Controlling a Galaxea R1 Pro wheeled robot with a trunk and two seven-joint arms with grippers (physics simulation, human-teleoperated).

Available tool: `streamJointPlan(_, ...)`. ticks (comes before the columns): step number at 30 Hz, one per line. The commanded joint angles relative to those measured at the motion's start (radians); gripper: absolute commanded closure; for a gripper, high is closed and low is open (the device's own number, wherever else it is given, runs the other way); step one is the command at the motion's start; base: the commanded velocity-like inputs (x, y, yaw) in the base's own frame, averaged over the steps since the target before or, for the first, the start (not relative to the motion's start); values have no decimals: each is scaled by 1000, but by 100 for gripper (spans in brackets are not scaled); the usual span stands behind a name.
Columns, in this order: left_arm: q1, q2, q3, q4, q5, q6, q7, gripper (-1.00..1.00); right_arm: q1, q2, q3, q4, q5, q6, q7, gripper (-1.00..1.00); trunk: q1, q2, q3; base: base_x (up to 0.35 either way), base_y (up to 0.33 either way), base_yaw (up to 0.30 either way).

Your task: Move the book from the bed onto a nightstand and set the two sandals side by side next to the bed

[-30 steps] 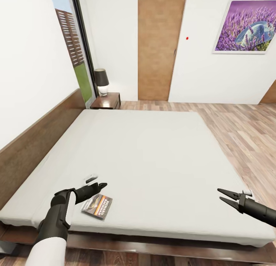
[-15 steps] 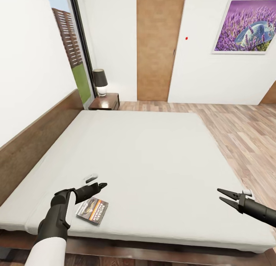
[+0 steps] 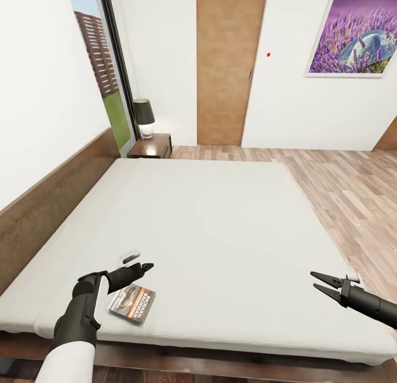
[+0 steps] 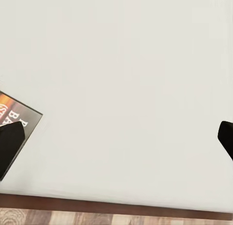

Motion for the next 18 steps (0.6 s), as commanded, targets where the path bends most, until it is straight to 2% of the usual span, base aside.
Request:
streamJointPlan(1, -1, -1, 4, -1, -4, 4, -7, -100, -1, 0, -1, 0, -2, 7, 2, -100, 4, -9, -5, 0, 0, 0)
streamJointPlan(18, -1, -3, 4, -1, -3, -1, -8, -100, -1, 0, -1, 0, -2, 7, 2, -100, 69, -128, -58, 0, 0, 0)
